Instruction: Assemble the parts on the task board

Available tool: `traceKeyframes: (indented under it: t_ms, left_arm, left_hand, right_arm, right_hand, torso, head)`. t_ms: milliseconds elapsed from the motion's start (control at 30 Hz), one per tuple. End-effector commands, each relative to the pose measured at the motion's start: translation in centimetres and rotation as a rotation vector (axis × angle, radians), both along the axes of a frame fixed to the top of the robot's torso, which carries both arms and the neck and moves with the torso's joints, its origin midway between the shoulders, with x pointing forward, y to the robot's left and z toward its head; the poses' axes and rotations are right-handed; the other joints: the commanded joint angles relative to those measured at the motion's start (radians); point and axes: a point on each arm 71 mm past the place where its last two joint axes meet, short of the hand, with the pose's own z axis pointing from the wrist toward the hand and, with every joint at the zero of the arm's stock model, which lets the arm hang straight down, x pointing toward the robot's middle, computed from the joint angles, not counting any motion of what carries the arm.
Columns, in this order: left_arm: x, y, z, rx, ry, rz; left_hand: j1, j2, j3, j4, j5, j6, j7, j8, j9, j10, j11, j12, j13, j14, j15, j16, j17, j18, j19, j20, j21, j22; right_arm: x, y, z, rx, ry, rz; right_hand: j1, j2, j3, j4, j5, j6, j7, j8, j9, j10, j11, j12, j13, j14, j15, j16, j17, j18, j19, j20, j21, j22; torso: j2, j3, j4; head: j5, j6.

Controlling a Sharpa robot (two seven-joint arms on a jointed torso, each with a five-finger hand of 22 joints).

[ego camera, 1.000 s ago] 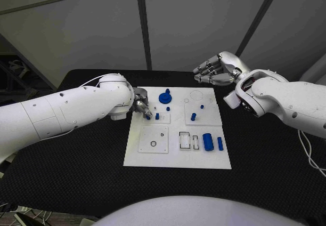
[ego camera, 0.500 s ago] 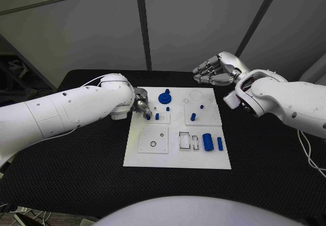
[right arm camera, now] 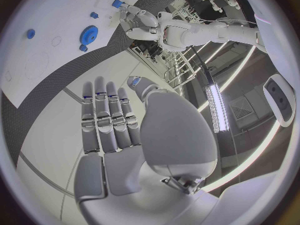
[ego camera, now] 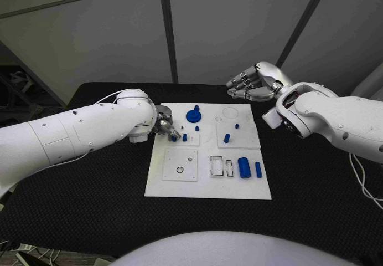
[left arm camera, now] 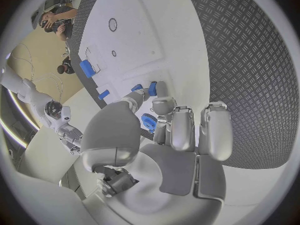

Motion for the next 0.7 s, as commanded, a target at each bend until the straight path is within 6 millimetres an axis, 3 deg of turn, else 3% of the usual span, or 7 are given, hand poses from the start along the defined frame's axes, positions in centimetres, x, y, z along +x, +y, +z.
traceKeyframes:
  t_ms: [33, 367, 700]
  left_arm:
    - [-0.1, 0.2, -0.3, 0.015, 0.015, 0.0]
    - [-0.2, 0.8, 0.0, -0.005, -0.017, 0.025]
    - [0.3, 0.9, 1.0, -0.092, -0.064, 0.084]
  left_hand:
    - [-0.018, 0.0, -0.031, 0.017, -0.007, 0.008, -0.001, -0.004, -0.002, 0.0, 0.003, 0.006, 0.004, 0.058, -0.007, 0.0, 0.095, -0.015, 0.052, -0.006, 0.005, 0.13]
    - [-0.031, 0.006, -0.133, 0.073, -0.005, 0.015, -0.001, -0.012, -0.009, 0.0, 0.003, 0.011, 0.012, 0.058, -0.008, 0.0, 0.096, -0.015, 0.052, -0.007, 0.002, 0.131]
    - [-0.026, 0.007, -0.165, 0.094, -0.005, 0.012, 0.001, -0.016, -0.011, -0.007, 0.004, 0.0, -0.001, 0.058, -0.008, 0.0, 0.095, -0.012, 0.049, -0.007, -0.01, 0.123]
  right_arm:
    - [0.0, 0.1, 0.1, -0.001, -0.003, 0.008]
    - [0.0, 0.0, 0.1, -0.002, -0.004, 0.006]
    - [0.0, 0.0, 0.1, -0.002, -0.004, 0.006]
  right_hand:
    - [-0.007, 0.003, -0.004, -0.002, 0.003, -0.007, -0.003, -0.003, 0.001, -0.006, -0.001, -0.004, 0.0, -0.004, 0.003, -0.002, -0.002, 0.004, 0.008, 0.003, -0.004, -0.002]
    - [-0.008, 0.003, -0.005, -0.002, 0.003, -0.008, -0.002, -0.003, 0.0, -0.006, -0.001, -0.004, 0.0, -0.005, 0.003, -0.002, -0.002, 0.004, 0.008, 0.003, -0.004, -0.002]
    - [-0.008, 0.003, -0.005, -0.002, 0.003, -0.008, -0.002, -0.003, 0.0, -0.006, -0.001, -0.004, 0.0, -0.005, 0.003, -0.002, -0.002, 0.004, 0.008, 0.003, -0.004, -0.002]
  torso:
    - [0.0, -0.0004, 0.0004]
    - [0.0, -0.0004, 0.0]
    - [0.001, -0.0003, -0.0006]
  head:
    - [0.0, 0.002]
    - [0.002, 0.005]
    - [0.003, 0.007]
